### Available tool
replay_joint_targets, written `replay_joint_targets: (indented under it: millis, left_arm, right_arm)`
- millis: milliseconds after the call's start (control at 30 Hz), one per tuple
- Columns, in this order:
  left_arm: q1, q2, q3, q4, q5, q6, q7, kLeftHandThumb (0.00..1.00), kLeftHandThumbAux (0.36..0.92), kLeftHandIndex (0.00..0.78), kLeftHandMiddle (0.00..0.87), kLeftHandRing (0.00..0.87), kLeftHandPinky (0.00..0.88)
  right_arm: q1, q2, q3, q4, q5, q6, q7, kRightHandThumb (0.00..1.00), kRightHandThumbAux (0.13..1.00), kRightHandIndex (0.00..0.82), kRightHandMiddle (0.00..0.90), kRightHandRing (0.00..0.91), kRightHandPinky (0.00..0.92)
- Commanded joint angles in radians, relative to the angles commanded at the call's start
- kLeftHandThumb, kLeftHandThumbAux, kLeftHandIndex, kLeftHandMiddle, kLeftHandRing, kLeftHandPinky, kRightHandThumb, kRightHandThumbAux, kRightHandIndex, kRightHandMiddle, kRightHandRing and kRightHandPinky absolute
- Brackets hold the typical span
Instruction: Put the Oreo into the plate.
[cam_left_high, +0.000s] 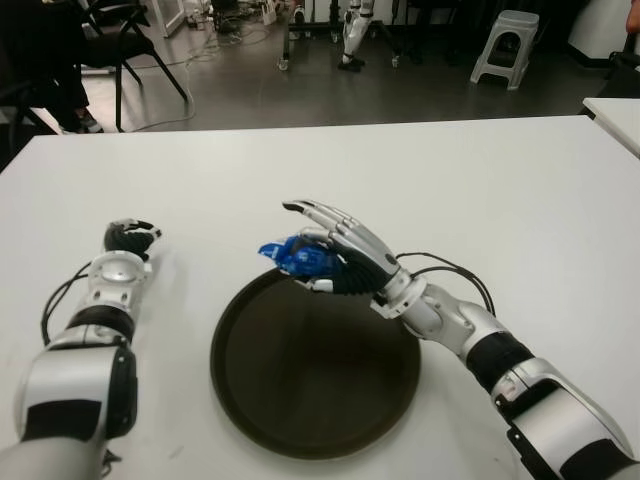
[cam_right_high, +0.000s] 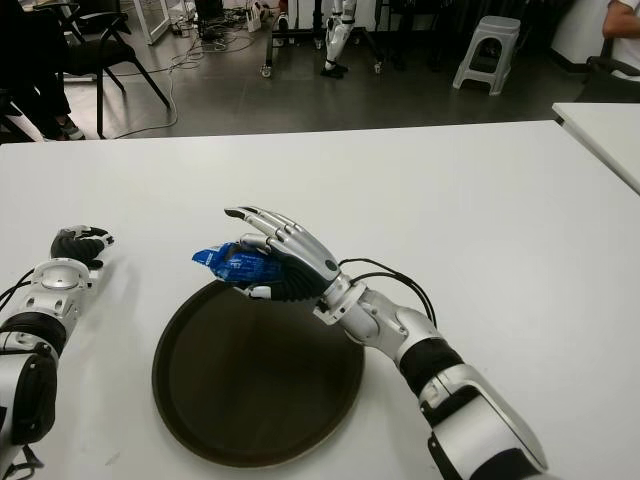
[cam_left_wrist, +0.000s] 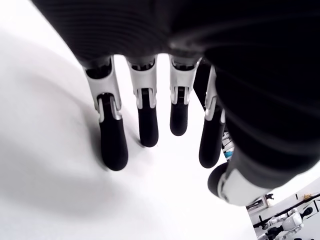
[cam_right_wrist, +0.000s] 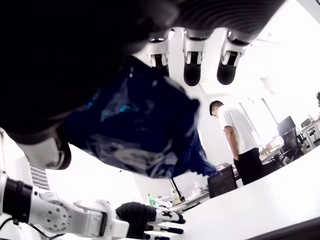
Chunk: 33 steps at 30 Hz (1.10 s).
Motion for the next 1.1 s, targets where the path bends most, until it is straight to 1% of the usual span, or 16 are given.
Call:
replay_joint_targets:
  millis: [300,567,767,800,833,867,900,1000,1100]
  left_arm:
    - [-0.002,0.001,-0.01,0.0,0.01,0.003,0.003,0.675,0.722,0.398,0.164,0.172,0.153]
    - [-0.002,0.0,-0.008,0.0,0.005,0.005,0.005,0.674,0.723,0.398,0.16,0.175,0.173]
    - [-0.003,-0.001,-0.007,0.0,0.003,0.007,0.008,0.672,0.723,0.398,0.15,0.164,0.154]
    - [-0.003,-0.001,-0.007,-0.001,0.003,0.008,0.008,0.541,0.724,0.284,0.144,0.154,0.139]
    - [-0.004,-0.002,-0.007,-0.001,0.002,0.008,0.008,0.492,0.726,0.245,0.142,0.151,0.133]
    - [-0.005,-0.002,-0.007,-0.001,0.002,0.008,0.009,0.424,0.728,0.19,0.139,0.146,0.126]
    - [-0.005,-0.002,-0.007,-0.001,0.002,0.008,0.009,0.381,0.729,0.154,0.138,0.143,0.121]
    - [-0.005,-0.002,-0.007,-0.002,0.001,0.007,0.007,0.34,0.732,0.124,0.139,0.143,0.122]
    - [-0.005,-0.002,-0.006,-0.002,0.0,0.007,0.006,0.33,0.733,0.115,0.136,0.142,0.124]
  right_arm:
    - [-0.002,-0.003,0.008,0.001,-0.002,0.01,-0.008,0.355,0.472,0.0,0.0,0.0,0.0]
    - [-0.004,-0.005,0.011,0.01,-0.004,0.012,-0.013,0.348,0.483,0.0,0.0,0.0,0.0]
    - [-0.006,-0.005,0.011,0.019,0.003,0.013,-0.003,0.331,0.48,0.0,0.0,0.0,0.0]
    - [-0.006,-0.005,0.01,0.021,0.007,0.012,0.002,0.325,0.466,0.0,0.0,0.0,0.0]
    - [-0.006,-0.004,0.009,0.022,0.01,0.011,0.005,0.324,0.459,0.0,0.0,0.0,0.0]
    - [-0.006,-0.004,0.008,0.023,0.012,0.011,0.007,0.323,0.449,0.0,0.0,0.0,0.0]
    - [-0.006,-0.004,0.007,0.024,0.014,0.01,0.008,0.322,0.443,0.0,0.0,0.0,0.0]
    - [-0.006,-0.002,0.005,0.028,0.017,0.008,0.011,0.321,0.429,0.0,0.0,0.0,0.0]
    - [-0.007,-0.003,0.005,0.034,0.019,0.003,0.016,0.311,0.421,0.0,0.0,0.0,0.0]
